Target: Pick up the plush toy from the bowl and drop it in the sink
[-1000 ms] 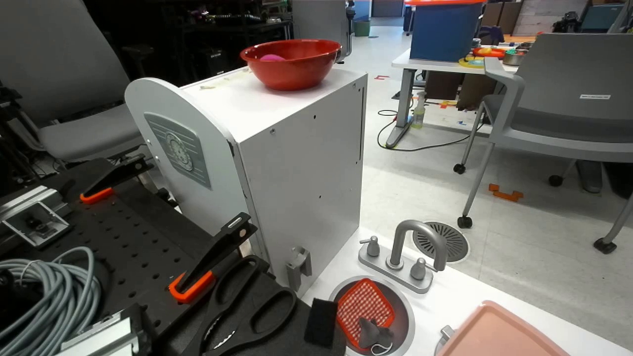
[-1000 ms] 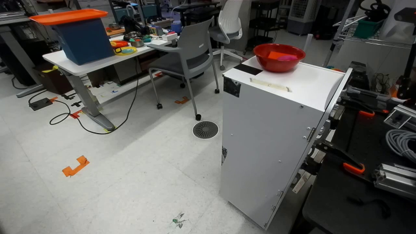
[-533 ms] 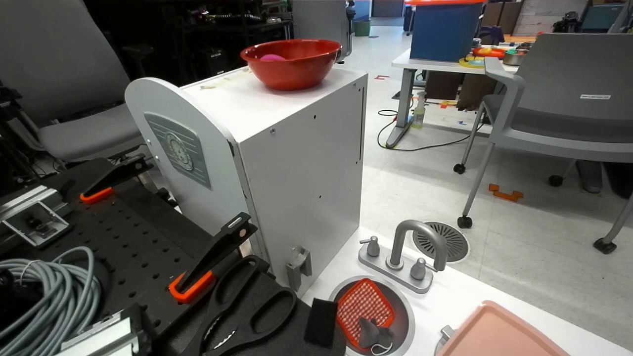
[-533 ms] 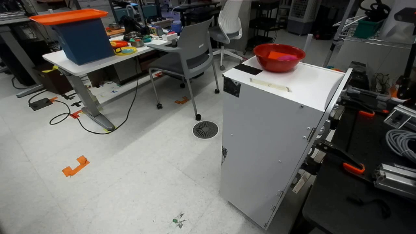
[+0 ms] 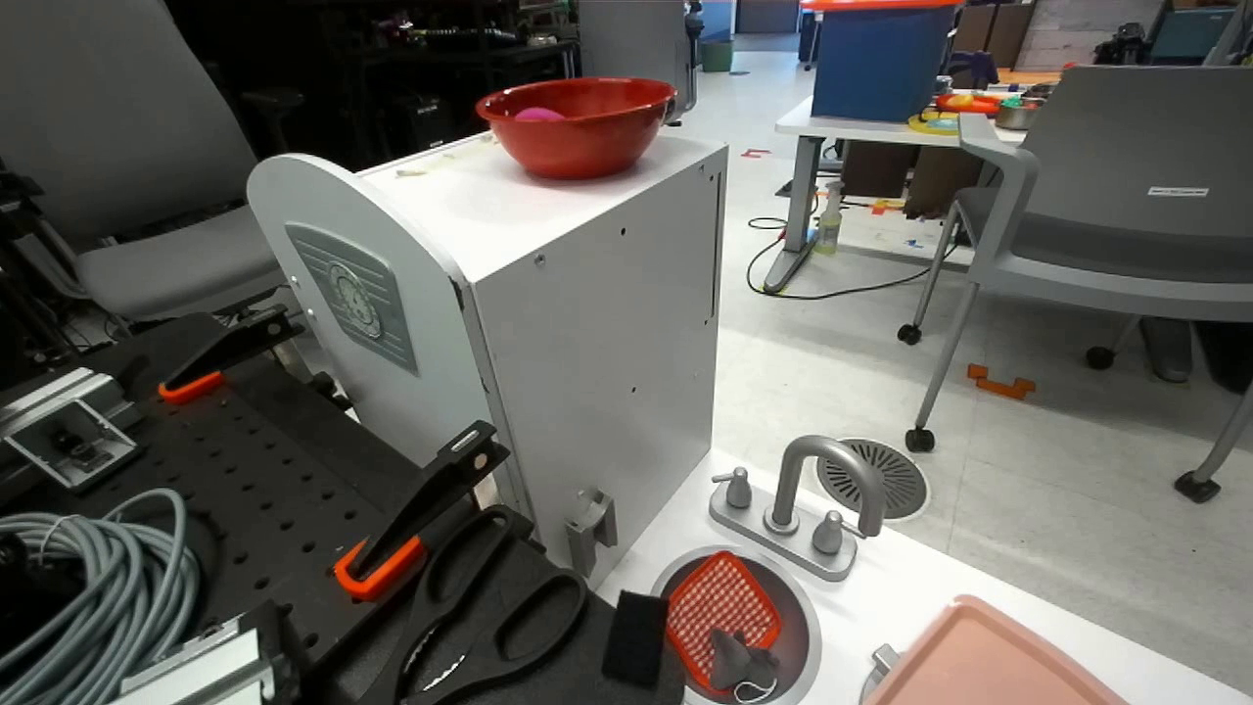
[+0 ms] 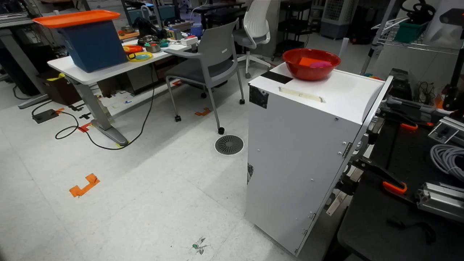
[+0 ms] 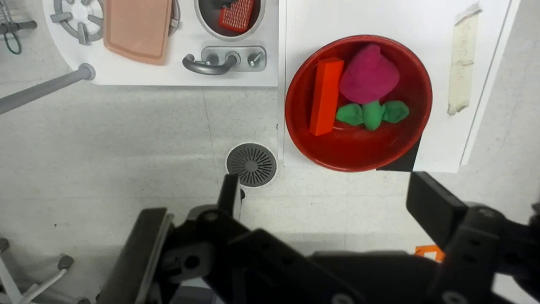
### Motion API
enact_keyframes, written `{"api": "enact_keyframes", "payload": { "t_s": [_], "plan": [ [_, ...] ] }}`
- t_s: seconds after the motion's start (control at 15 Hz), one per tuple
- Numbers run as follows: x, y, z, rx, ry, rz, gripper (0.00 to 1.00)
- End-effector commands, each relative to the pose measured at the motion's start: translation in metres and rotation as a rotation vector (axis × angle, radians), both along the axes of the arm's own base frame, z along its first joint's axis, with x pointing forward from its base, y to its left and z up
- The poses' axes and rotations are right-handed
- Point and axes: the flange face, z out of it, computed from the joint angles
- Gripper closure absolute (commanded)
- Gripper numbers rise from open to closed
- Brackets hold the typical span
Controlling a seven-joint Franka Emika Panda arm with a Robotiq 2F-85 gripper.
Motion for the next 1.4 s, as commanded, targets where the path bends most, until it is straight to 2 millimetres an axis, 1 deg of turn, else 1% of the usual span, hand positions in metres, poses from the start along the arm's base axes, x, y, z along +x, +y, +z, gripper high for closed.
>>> {"api": "enact_keyframes", "payload": {
  "t_s": [0.0,0.13,0.33,0.47,0.6,0.67,0.73,1.13,1.33],
  "plan": [
    [0.008,0.013,-0.020,-0.007,0.083,0.006,0.00],
    [0.010,0.021,-0.034,-0.021,0.133,0.026,0.00],
    [0.011,0.030,-0.050,-0.035,0.183,0.049,0.00],
    [0.011,0.034,-0.056,-0.039,0.203,0.061,0.00],
    [0.010,0.039,-0.055,-0.036,0.186,0.095,0.00],
    [0.009,0.040,-0.051,-0.043,0.173,0.107,0.00],
    [0.008,0.036,-0.061,-0.025,0.188,0.077,0.00],
    [0.008,0.036,-0.065,-0.018,0.197,0.084,0.00],
    [0.015,0.039,-0.084,0.004,0.245,0.105,0.00]
  ]
}}
